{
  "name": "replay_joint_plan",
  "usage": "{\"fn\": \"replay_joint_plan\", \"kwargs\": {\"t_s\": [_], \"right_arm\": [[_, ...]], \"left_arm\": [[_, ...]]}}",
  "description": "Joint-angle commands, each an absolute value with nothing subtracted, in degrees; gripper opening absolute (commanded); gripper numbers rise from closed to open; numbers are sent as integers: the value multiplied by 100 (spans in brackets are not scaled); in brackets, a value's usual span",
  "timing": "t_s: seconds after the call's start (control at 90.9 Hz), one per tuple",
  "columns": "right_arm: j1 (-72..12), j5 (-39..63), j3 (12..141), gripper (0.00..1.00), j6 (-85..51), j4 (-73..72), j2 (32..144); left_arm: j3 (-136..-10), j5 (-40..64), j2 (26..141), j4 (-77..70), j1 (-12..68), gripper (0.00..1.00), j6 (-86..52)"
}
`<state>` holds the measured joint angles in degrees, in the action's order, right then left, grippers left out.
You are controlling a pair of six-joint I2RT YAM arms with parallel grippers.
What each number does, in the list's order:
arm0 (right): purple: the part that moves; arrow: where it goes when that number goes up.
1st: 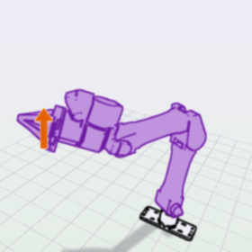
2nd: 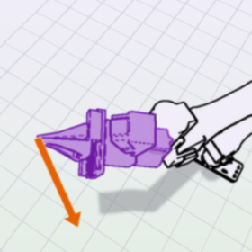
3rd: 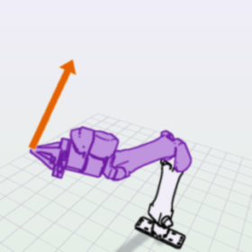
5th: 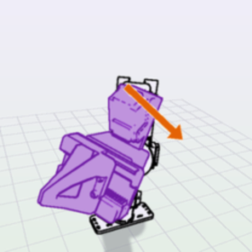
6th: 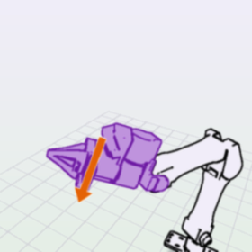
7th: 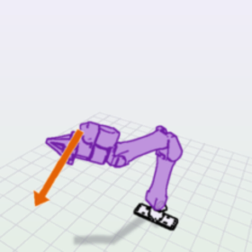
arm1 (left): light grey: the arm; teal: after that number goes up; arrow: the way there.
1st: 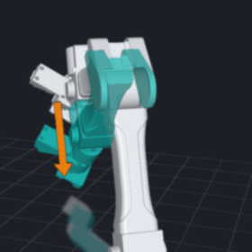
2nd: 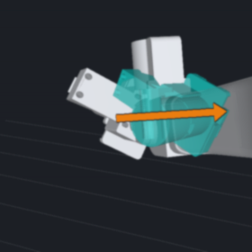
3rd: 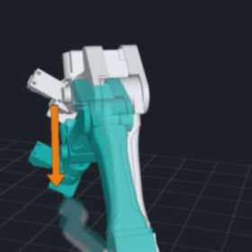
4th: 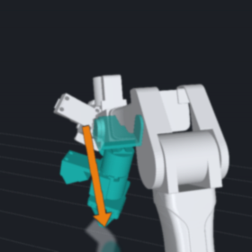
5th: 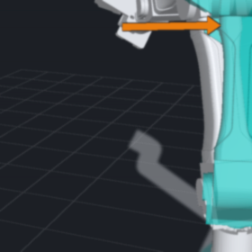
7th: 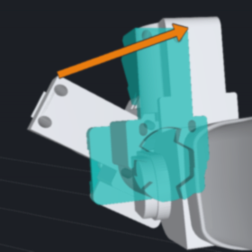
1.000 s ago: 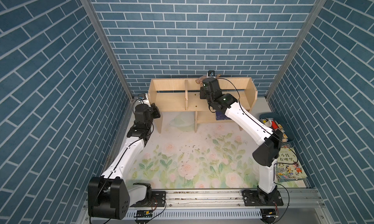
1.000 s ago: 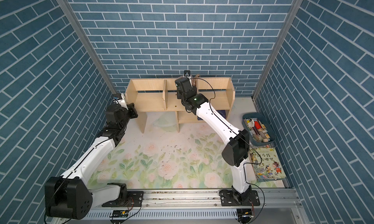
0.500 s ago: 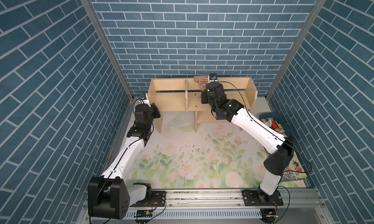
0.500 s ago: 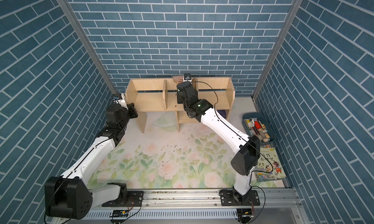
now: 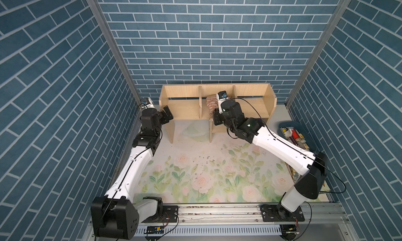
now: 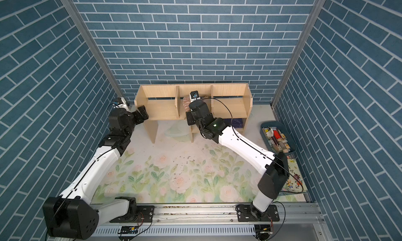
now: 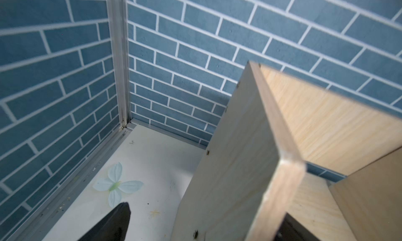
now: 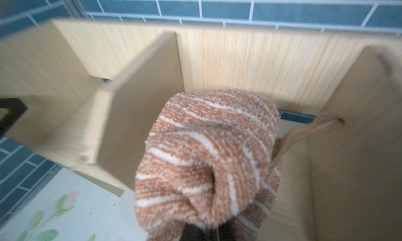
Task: Wipe the bookshelf clean with a cloth
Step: Hold the shelf at the center of the board, then adjust the cleaning item.
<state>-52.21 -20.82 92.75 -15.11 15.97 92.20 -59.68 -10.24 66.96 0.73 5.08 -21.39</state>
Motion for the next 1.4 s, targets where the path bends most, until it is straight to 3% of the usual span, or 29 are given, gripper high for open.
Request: {"fn": "replay_joint_plan", "kwargs": {"t_s": [0.0, 0.077, 0.187, 0.275, 0.341, 0.539, 0.616, 0.803, 1.144, 1.232, 1.386], "right_arm": [[-5583, -1744, 9045, 0, -936, 1066, 8597], [-5911, -1537, 8738, 0, -609, 837, 8312], [-6278, -1301, 8203, 0, -349, 432, 7926], [-6417, -1163, 7917, 0, -363, 241, 7718], [-6498, -974, 7720, 0, -388, 76, 7587], [-6637, -770, 7523, 0, -469, -137, 7457], [-6693, -709, 7421, 0, -478, -238, 7365], [-6745, -518, 6970, 0, -616, -658, 7006], [-6757, -270, 7074, 0, -763, -782, 7255], [-6774, -255, 7124, 0, -779, -812, 7311], [-6777, -256, 7111, 0, -847, -921, 7311]], "left_arm": [[-6470, -1295, 6160, 548, 467, 100, -2391], [-6683, -879, 5824, 697, 481, 97, -2464], [-6675, 639, 5337, 373, 591, 94, -2606], [-6570, 2037, 5169, -219, 962, 94, -2825], [-6557, 2522, 5202, -396, 1507, 94, -2948], [-6360, 2781, 5439, -545, 3385, 97, -2686], [-6274, 2286, 5443, -422, 3810, 98, -2459], [-6132, 1056, 5367, 110, 3911, 97, -2450], [-5366, 2239, 5120, -946, 3940, 90, -2951], [-5410, 2241, 5090, -925, 3940, 85, -2922], [-5493, 2226, 5098, -777, 3940, 56, -2865]]}}
